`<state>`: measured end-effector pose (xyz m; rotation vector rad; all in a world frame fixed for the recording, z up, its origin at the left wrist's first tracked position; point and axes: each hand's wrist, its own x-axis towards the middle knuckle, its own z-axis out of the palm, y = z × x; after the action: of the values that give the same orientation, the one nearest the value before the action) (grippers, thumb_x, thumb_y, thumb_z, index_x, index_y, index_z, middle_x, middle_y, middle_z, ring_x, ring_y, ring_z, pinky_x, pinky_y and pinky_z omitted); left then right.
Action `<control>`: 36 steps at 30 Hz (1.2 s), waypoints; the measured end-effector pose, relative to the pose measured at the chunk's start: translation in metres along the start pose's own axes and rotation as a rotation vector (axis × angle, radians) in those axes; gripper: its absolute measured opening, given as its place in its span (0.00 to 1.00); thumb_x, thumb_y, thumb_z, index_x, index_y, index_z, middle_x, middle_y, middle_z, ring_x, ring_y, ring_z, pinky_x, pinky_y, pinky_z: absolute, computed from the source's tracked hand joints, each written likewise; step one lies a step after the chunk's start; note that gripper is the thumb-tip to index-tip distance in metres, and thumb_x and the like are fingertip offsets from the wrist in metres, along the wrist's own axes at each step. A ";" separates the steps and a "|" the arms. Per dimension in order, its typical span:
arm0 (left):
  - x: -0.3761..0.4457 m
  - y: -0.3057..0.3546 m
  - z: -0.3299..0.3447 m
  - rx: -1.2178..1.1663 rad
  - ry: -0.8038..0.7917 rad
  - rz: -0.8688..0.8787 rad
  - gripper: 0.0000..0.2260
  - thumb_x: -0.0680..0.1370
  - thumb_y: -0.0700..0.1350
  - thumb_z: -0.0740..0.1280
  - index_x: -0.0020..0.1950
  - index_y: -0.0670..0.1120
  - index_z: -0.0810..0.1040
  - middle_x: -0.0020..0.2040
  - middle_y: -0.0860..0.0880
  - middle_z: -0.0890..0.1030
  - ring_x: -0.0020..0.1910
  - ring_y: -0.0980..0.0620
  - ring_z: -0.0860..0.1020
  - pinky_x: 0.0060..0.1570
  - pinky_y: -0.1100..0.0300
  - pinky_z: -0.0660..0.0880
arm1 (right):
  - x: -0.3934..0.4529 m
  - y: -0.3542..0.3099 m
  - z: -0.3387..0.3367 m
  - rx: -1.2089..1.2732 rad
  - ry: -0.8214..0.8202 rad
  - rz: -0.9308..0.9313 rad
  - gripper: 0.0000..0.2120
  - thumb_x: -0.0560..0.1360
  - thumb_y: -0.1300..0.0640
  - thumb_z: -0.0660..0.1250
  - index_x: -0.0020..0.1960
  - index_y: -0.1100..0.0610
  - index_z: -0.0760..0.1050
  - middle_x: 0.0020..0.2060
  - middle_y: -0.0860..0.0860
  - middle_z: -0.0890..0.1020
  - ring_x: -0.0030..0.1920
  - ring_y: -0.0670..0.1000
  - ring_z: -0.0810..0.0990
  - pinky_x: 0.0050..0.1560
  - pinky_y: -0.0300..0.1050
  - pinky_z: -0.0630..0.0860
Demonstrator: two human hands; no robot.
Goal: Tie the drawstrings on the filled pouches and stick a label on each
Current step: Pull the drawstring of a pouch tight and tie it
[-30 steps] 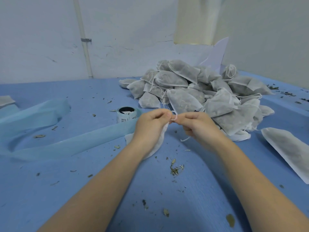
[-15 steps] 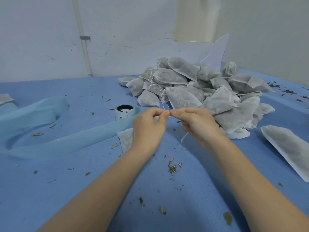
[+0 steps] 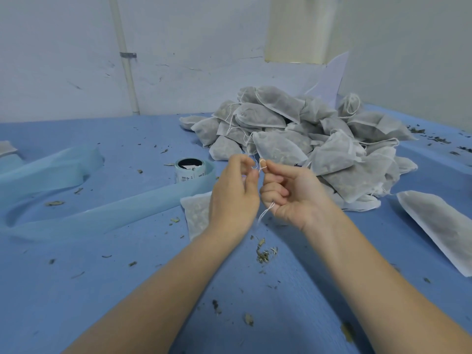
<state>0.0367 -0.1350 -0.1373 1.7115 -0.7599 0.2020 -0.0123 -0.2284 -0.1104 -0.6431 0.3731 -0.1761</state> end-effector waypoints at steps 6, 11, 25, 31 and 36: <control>0.001 0.004 -0.001 -0.087 0.222 0.049 0.03 0.74 0.44 0.70 0.46 0.50 0.82 0.41 0.57 0.80 0.43 0.61 0.78 0.43 0.73 0.71 | -0.003 0.001 0.003 -0.068 0.061 -0.066 0.09 0.77 0.62 0.62 0.38 0.61 0.72 0.23 0.46 0.61 0.18 0.42 0.55 0.19 0.31 0.50; 0.005 0.000 -0.008 0.278 0.319 0.232 0.03 0.73 0.43 0.71 0.42 0.45 0.84 0.39 0.50 0.82 0.44 0.45 0.77 0.43 0.66 0.65 | -0.001 0.006 0.004 -0.350 0.142 -0.275 0.07 0.75 0.64 0.67 0.38 0.60 0.75 0.22 0.46 0.63 0.19 0.42 0.57 0.17 0.33 0.54; 0.011 0.000 -0.007 0.048 0.191 -0.013 0.04 0.77 0.47 0.66 0.45 0.56 0.78 0.44 0.58 0.66 0.53 0.56 0.60 0.58 0.66 0.58 | 0.007 0.022 0.000 -0.734 0.028 -0.672 0.03 0.78 0.57 0.65 0.46 0.53 0.75 0.37 0.51 0.83 0.39 0.47 0.80 0.40 0.36 0.75; 0.014 0.002 -0.005 0.176 0.174 -0.157 0.05 0.79 0.46 0.62 0.49 0.51 0.78 0.48 0.53 0.65 0.60 0.50 0.62 0.50 0.65 0.50 | 0.008 0.021 -0.003 -0.950 0.190 -0.774 0.08 0.77 0.55 0.67 0.39 0.51 0.74 0.25 0.45 0.76 0.30 0.43 0.76 0.41 0.43 0.71; 0.021 -0.003 -0.012 0.287 0.274 -0.195 0.07 0.80 0.43 0.61 0.52 0.48 0.78 0.49 0.51 0.63 0.60 0.47 0.62 0.46 0.64 0.49 | 0.011 0.016 -0.006 -1.093 0.160 -0.816 0.08 0.73 0.55 0.72 0.36 0.50 0.78 0.22 0.42 0.65 0.28 0.44 0.65 0.36 0.38 0.66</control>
<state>0.0582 -0.1316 -0.1257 1.9644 -0.3714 0.4171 -0.0039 -0.2222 -0.1283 -1.8582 0.3229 -0.8353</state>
